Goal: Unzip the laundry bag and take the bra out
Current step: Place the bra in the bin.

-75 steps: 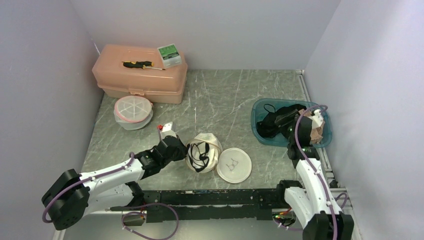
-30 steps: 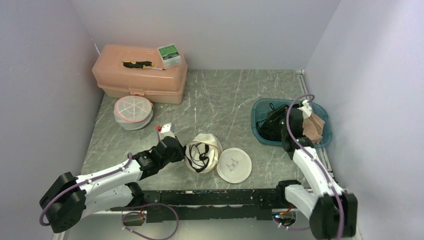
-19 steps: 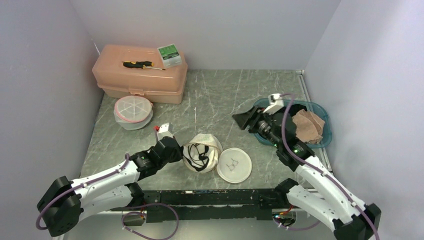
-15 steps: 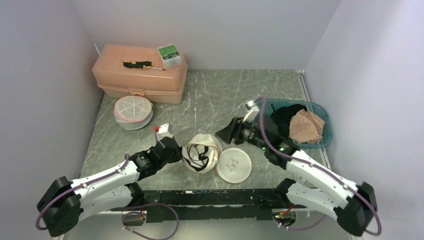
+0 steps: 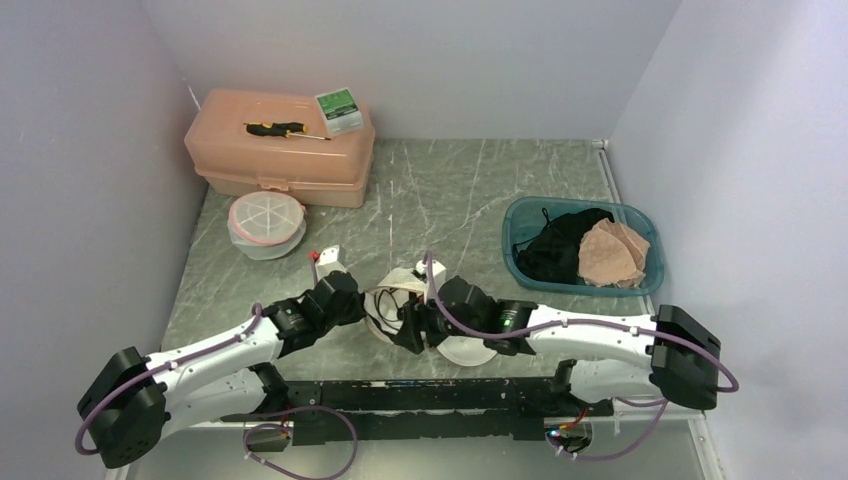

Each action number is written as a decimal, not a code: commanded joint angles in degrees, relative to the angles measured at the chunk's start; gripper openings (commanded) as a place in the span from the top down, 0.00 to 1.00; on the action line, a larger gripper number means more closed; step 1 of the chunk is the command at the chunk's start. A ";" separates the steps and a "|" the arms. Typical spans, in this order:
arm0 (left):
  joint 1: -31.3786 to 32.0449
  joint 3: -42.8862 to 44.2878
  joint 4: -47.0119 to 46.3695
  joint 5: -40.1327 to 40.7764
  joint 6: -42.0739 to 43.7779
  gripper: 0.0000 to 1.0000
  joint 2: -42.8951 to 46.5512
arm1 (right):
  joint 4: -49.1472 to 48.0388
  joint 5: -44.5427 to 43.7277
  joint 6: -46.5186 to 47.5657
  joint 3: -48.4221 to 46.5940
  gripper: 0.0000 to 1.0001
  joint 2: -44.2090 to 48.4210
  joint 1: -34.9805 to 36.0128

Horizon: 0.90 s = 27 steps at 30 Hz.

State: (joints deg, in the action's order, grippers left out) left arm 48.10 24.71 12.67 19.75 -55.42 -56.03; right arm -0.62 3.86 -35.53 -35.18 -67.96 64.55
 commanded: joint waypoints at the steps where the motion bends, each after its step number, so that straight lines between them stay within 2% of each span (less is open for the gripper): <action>1: 0.02 3.86 0.50 -0.71 -0.66 0.94 0.49 | -4.09 -8.36 7.15 -4.45 0.38 -2.42 3.15; 5: 0.02 4.48 0.41 -1.48 -0.74 0.94 1.12 | -4.85 -11.84 9.99 -6.82 0.38 -5.89 4.82; 10: 0.06 4.73 0.48 -1.79 -0.61 0.94 1.36 | -4.97 -11.87 11.46 -9.94 0.41 -10.43 5.81; 12: 0.07 4.69 0.51 -2.05 -0.57 0.95 1.26 | -4.59 -12.07 10.96 -10.82 0.47 -12.01 5.82; 16: 0.06 4.31 0.18 -2.25 -0.66 0.95 1.49 | -4.24 -15.05 8.78 -10.56 0.73 -11.59 5.79; 19: 0.07 3.91 -0.20 -2.41 -0.66 0.95 1.77 | -3.66 -18.55 7.68 -9.49 0.85 -9.67 5.50; 22: 0.07 3.51 -0.90 -2.58 -0.66 0.97 1.72 | -2.18 -20.70 5.20 -8.52 0.91 -8.46 4.42; 27: 0.06 3.27 -1.49 -2.84 -0.87 0.97 1.66 | -0.91 -18.89 -2.02 -5.36 0.90 -6.61 -0.08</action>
State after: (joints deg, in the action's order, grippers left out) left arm 48.10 27.27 13.08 17.80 -55.42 -55.22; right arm -2.59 -13.56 -30.89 -42.96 -76.90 67.81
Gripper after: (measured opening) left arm 0.040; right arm 0.088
